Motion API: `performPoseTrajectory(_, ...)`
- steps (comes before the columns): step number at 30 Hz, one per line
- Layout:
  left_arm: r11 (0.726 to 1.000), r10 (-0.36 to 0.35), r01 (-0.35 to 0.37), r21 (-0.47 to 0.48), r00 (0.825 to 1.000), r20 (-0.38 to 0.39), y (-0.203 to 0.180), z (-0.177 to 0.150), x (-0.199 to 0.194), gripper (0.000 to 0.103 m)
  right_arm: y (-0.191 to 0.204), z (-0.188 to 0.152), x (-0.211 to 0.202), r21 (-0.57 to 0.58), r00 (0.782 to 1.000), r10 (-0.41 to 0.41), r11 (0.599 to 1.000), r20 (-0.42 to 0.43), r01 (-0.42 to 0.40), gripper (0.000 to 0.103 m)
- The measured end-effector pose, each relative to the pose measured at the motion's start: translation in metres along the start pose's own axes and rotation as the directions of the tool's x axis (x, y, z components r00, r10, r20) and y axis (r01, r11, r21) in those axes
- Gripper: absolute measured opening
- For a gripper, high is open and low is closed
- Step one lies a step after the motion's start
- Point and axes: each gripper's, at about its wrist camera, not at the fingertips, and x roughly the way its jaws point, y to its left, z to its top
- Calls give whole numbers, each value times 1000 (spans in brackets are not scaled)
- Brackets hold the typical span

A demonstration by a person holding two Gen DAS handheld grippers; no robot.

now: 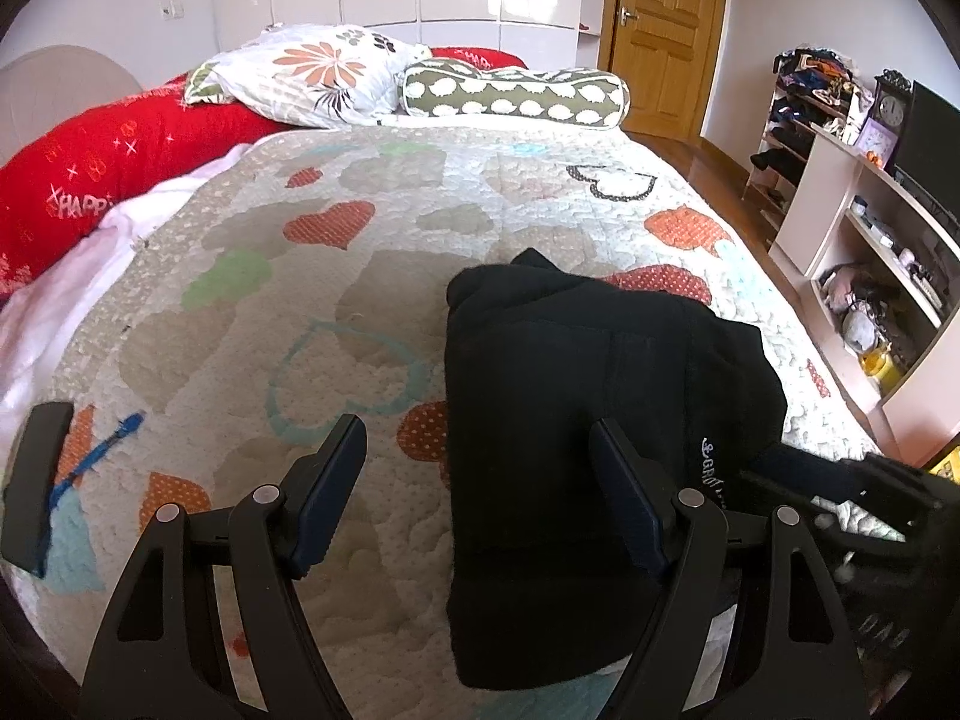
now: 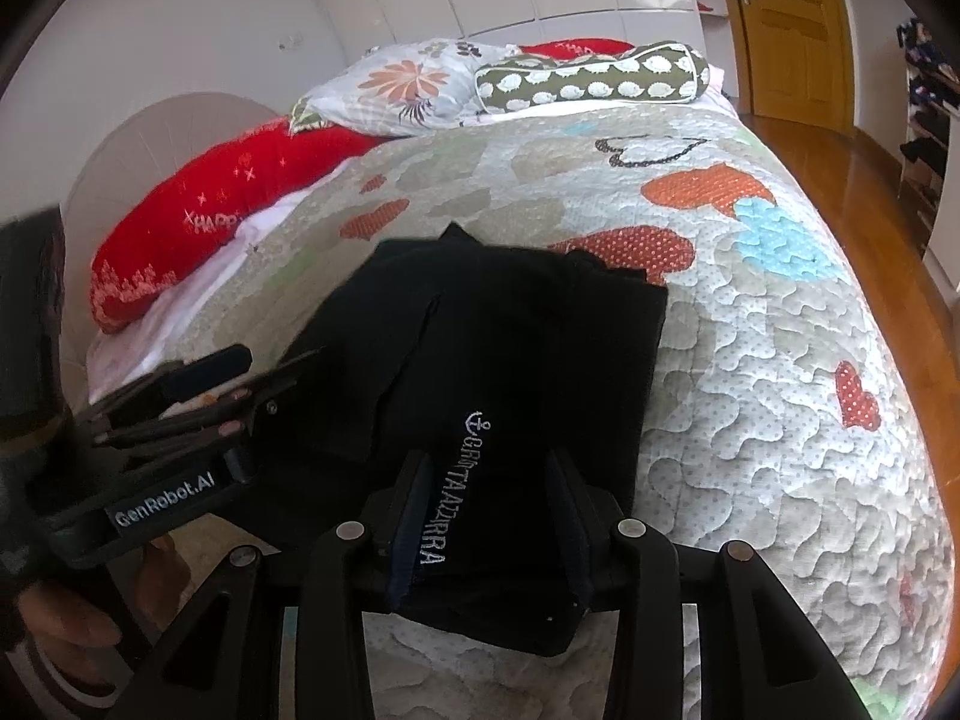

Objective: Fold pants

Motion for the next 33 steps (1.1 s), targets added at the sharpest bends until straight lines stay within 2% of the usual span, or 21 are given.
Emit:
performPoseTrajectory(4,1000,-1,1,-3,1000,19,2,3,-9,78,-5,6,-13,14,999,-25,1000,34,24,39)
performPoseTrajectory(8,1000,-4,4,-10,1000,21,5,3,-12,78,-20,11,-17,59,995,-90,994,36,88,39)
performPoseTrajectory(15,999,-8,8,-43,1000,-16,14,0,-4,78,-29,5,-6,66,998,-60,996,6,60,37)
performPoseTrajectory(16,999,-7,6,-43,1000,-17,14,0,-4,78,-27,4,-5,56,999,-43,998,12,42,32)
performPoseTrajectory(17,999,-6,5,-43,1000,-17,14,0,-4,78,-26,3,-5,46,999,-43,998,15,42,23)
performPoseTrajectory(19,999,-9,9,-43,1000,-11,15,0,-6,78,-23,1,-9,20,997,-64,998,33,64,10)
performPoseTrajectory(20,999,-12,12,-45,1000,-8,15,0,-7,78,-24,1,-14,13,997,-60,998,44,59,7)
performPoseTrajectory(24,999,-23,22,-45,999,-29,12,-3,0,78,-24,0,-26,-3,996,-54,999,65,55,5)
performPoseTrajectory(29,999,-33,31,-37,998,-48,10,-9,9,78,-35,-4,-14,51,997,-67,997,30,66,5)
performPoseTrajectory(33,998,-40,38,-43,998,-48,12,-8,7,78,-40,-1,-20,87,997,-74,994,35,71,10)
